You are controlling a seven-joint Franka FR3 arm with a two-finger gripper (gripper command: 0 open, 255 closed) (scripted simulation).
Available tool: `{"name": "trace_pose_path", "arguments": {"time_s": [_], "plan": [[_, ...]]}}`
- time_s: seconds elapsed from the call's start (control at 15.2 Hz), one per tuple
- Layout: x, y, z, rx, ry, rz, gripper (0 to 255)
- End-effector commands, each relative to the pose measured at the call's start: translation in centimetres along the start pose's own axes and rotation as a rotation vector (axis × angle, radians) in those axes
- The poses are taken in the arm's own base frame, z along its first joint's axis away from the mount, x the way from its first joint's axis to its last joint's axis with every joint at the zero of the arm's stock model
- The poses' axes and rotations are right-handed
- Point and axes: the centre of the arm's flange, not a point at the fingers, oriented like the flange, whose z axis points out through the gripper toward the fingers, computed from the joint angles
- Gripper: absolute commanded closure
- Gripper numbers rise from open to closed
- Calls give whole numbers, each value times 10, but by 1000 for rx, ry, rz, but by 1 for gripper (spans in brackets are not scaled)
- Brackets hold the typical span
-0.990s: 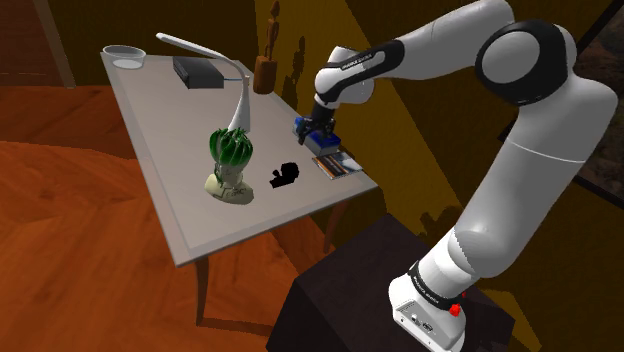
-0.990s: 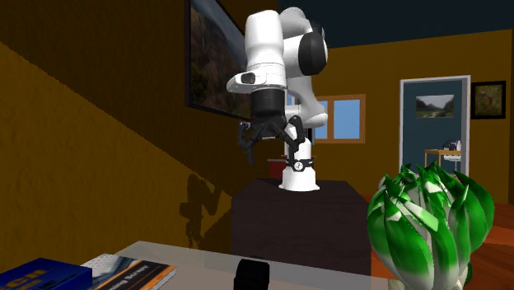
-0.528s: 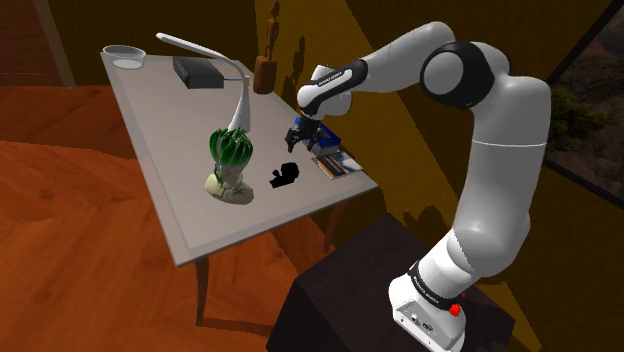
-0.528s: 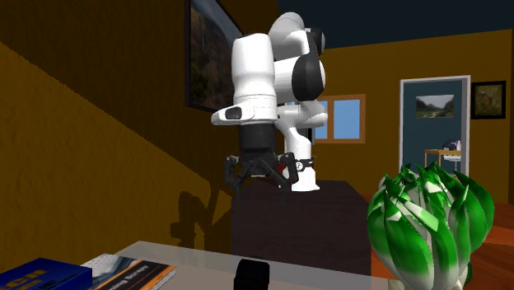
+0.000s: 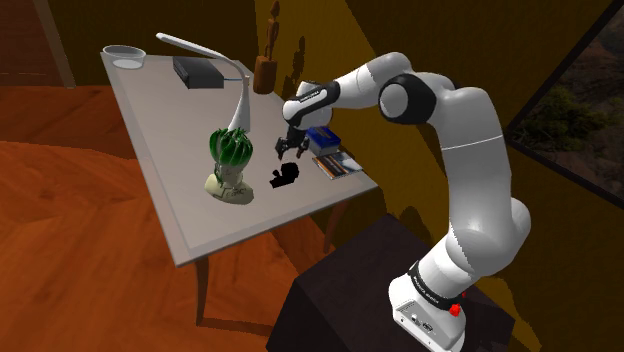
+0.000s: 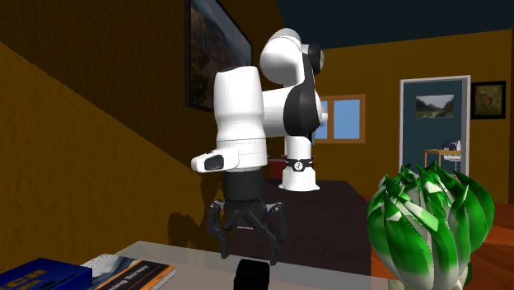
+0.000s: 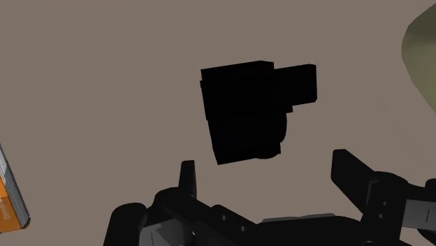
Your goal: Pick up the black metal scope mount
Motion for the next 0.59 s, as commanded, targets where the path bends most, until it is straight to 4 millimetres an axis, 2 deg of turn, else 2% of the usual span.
{"name": "trace_pose_path", "arguments": {"time_s": [0.0,0.4,0.53], "plan": [[5,2,16,0,-2,1,0],[5,4,47,0,-2,1,0],[5,4,50,0,-2,1,0]]}}
